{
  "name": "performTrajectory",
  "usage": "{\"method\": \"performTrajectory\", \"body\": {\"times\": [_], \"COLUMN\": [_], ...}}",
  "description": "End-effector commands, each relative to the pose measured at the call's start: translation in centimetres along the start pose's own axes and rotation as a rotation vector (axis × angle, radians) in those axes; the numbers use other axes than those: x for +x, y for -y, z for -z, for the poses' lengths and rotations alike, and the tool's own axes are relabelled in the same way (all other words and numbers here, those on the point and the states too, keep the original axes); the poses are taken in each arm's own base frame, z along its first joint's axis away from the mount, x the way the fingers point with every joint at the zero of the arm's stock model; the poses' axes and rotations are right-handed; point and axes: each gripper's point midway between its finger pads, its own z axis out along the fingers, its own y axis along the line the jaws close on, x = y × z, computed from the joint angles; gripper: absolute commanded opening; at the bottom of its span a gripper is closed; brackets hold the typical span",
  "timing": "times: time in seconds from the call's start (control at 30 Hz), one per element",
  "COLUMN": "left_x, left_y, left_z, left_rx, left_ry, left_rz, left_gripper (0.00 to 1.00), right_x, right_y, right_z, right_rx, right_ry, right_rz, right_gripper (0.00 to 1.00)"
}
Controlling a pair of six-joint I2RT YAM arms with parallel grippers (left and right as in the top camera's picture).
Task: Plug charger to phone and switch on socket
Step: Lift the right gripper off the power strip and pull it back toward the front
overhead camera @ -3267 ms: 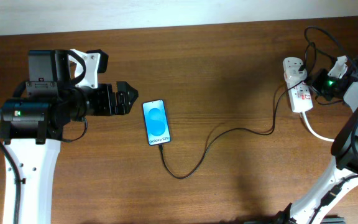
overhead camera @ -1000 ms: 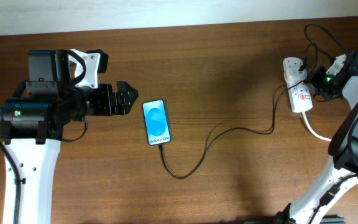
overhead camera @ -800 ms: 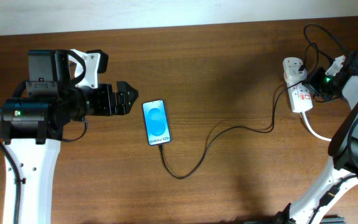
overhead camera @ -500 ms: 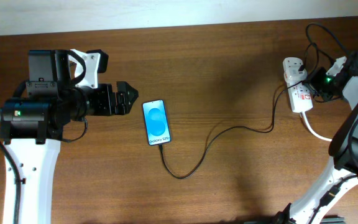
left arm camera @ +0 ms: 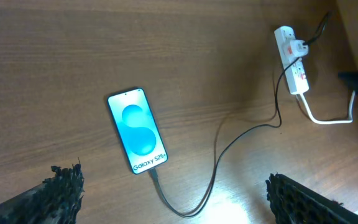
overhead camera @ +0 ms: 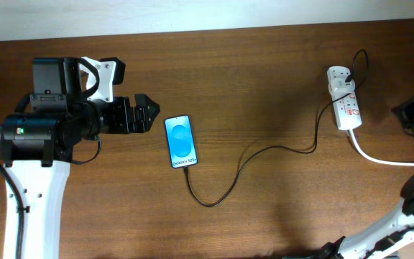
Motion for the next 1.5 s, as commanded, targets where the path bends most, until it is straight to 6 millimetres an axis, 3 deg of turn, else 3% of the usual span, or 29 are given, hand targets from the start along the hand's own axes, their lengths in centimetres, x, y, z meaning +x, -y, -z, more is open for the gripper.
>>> {"method": "performTrajectory", "body": {"times": [0.0,0.1,0.17,0.33,0.47,0.57,0.8,0.9,0.97,1.0,1.37,1.47], "left_x": [-0.3,-0.3,-0.3,-0.3,-0.3,-0.3,-0.3,-0.3,-0.3,-0.3,-0.3,-0.3], "left_y": [0.0,0.0,0.0,0.0,0.0,0.0,0.0,0.0,0.0,0.0,0.0,0.0], "left_z": [0.5,0.5,0.5,0.5,0.5,0.5,0.5,0.5,0.5,0.5,0.5,0.5], "left_rx": [-0.006,-0.006,-0.006,-0.006,-0.006,-0.006,-0.006,-0.006,-0.006,-0.006,-0.006,-0.006], "left_ry": [0.017,0.017,0.017,0.017,0.017,0.017,0.017,0.017,0.017,0.017,0.017,0.017], "left_rz": [-0.004,-0.004,-0.004,-0.004,-0.004,-0.004,-0.004,-0.004,-0.004,-0.004,-0.004,-0.004], "left_gripper": [0.99,0.99,0.99,0.99,0.99,0.99,0.99,0.99,0.99,0.99,0.99,0.99], "right_x": [0.1,0.4,1.4,4.7,9.5,13.1,18.1,19.6,20.4,20.7,26.2,27.7], "right_y": [-4.8,-7.2,-10.6,-16.6,-21.0,-22.9,-23.9,-23.5,-22.8,-22.3,-19.1,-17.6], "right_z": [3.4,5.0,6.8,10.3,13.2,15.0,18.7,20.1,21.1,21.6,27.9,28.9], "right_rx": [-0.073,-0.104,-0.18,-0.288,-0.345,-0.371,-0.362,-0.36,-0.345,-0.326,-0.311,-0.283], "right_ry": [0.042,0.062,0.072,0.076,0.059,0.028,-0.004,-0.019,-0.025,-0.024,-0.022,-0.049], "right_rz": [0.072,0.117,0.208,0.402,0.61,0.716,0.784,0.799,0.822,0.823,0.958,0.942], "right_gripper": [0.04,0.04,0.04,0.04,0.04,0.05,0.27,0.48,0.72,0.78,1.0,0.99]}}
